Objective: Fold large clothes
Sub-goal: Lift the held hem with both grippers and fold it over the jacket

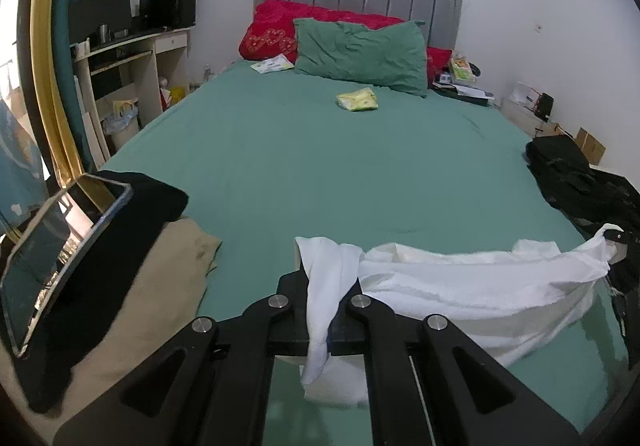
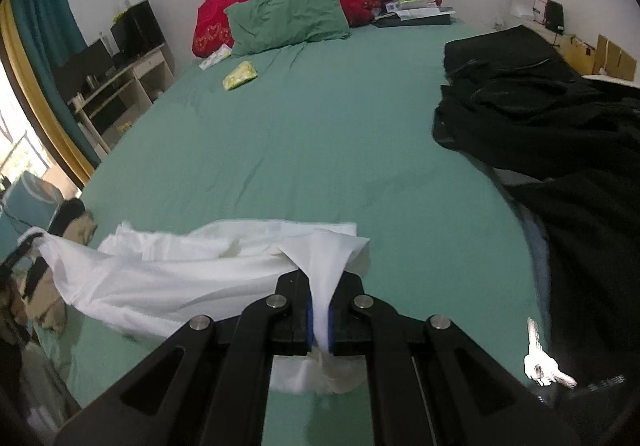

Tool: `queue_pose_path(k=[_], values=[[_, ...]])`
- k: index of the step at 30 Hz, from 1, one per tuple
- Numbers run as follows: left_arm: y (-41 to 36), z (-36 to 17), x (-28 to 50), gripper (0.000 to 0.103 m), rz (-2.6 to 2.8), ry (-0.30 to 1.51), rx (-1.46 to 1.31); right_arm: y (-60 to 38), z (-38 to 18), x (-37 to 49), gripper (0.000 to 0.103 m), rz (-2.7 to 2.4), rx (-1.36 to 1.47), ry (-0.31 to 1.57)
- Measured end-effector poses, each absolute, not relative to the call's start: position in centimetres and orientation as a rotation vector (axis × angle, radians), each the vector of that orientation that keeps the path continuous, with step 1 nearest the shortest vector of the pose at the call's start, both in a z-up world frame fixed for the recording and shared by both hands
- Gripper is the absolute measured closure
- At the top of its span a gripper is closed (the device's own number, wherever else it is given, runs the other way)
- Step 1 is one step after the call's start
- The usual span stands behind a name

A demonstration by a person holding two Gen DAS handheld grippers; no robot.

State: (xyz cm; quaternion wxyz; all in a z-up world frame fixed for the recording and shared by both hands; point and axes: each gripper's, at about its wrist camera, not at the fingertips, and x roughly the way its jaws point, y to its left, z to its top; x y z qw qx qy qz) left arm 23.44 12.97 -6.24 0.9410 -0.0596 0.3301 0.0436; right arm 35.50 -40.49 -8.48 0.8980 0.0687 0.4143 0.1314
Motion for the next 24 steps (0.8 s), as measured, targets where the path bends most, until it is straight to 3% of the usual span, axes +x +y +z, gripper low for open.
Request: queue_pose_path(k=[10,17,20,22,23,24], values=[[14.3,-10.7,30.1,0.099,0.129,0.7,-0.134,-39.8,-13.6,42.0,0.099,0.286,0.171,0.903],[15.4,-15.2,33.3,0.098,0.123,0.858,-0.154,-38.4,-16.5,45.4,0.095,0.288,0.123,0.963],[16.1,-15.9,33.4,0.089,0.126,0.89,-0.186,-38.5,-16.8,45.4,0.082,0.241,0.077,0.996],[16.5,-15.0,32.9,0.063,0.146,0.861,-0.191,-38.4,-15.8,44.6,0.067,0.193,0.016,0.964],[16.7,-14.5,32.7,0.059,0.152,0.839,-0.194,-38.4,-14.9,44.0,0.062,0.175,-0.018,0.938],[16.8,-13.6,32.2,0.058,0.16,0.808,-0.19,-38.3,-13.9,43.3,0.05,0.153,-0.054,0.901]])
